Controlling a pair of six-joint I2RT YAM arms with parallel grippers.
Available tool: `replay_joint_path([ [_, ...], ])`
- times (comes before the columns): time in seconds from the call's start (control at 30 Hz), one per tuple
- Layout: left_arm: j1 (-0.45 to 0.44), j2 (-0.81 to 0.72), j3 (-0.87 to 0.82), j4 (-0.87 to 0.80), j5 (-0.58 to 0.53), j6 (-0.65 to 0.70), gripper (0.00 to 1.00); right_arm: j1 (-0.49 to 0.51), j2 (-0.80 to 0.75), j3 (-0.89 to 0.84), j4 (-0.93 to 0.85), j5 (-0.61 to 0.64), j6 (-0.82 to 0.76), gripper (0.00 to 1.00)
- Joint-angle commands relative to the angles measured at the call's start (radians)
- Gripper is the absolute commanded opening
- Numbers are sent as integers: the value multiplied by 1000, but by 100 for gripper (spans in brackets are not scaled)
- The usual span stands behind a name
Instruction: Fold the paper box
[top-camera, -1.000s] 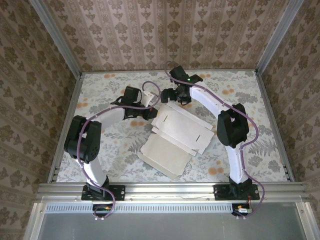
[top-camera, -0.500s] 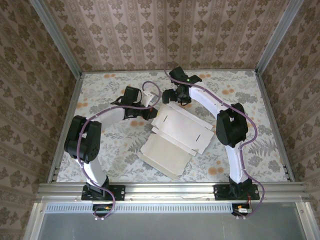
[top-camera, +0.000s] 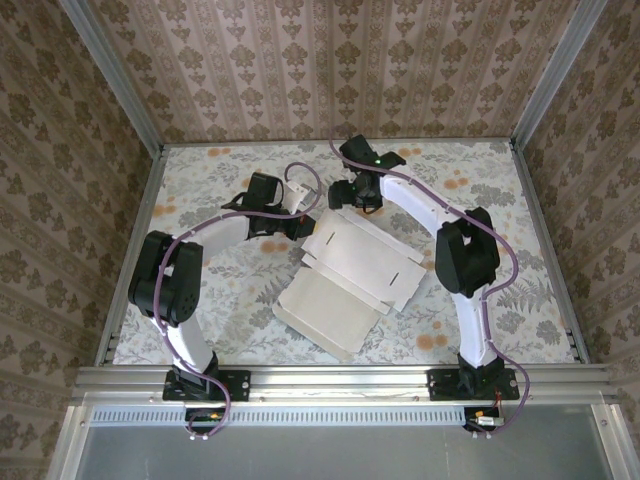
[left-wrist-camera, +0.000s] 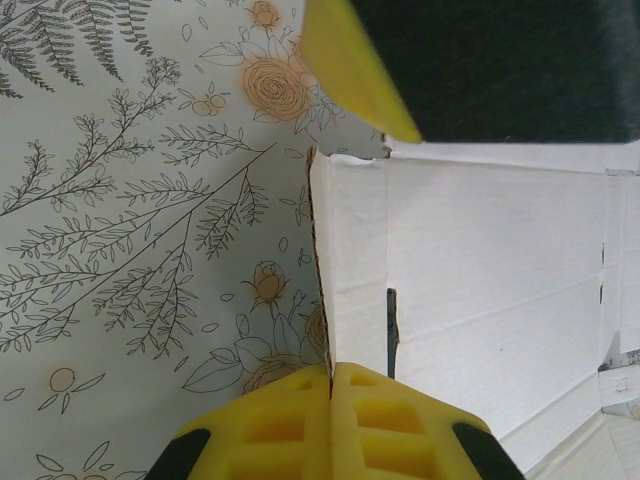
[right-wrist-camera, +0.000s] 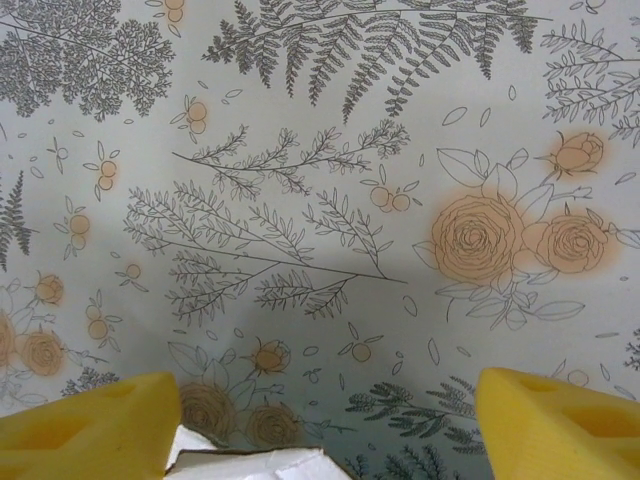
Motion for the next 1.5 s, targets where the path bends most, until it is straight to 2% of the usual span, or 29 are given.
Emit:
replay_joint_path([
  [0.0, 2, -19, 17, -8, 0, 20, 0, 5, -69, -24, -1, 31, 1, 75],
  [0.43, 4, -23, 22, -11, 0, 23, 0, 2, -104, -65, -1, 38, -10, 57],
  [0.5, 2, -23, 23, -13, 0, 22, 0, 2, -104, -65, 6, 33, -11, 59],
  [0.73, 2, -22, 26, -13, 1, 18, 0, 18, -53, 19, 5, -1, -4, 81],
  [0.8, 2, -24, 25, -14, 1, 19, 0, 18, -24, 51, -10, 1, 6, 83],
  [1.17, 4, -29, 20, -12, -1, 21, 0, 19, 86, 165, -60, 11, 15, 83],
  [1.47, 5, -27, 18, -10, 0, 19, 0, 20, 66, 107, -59, 31, 5, 75],
])
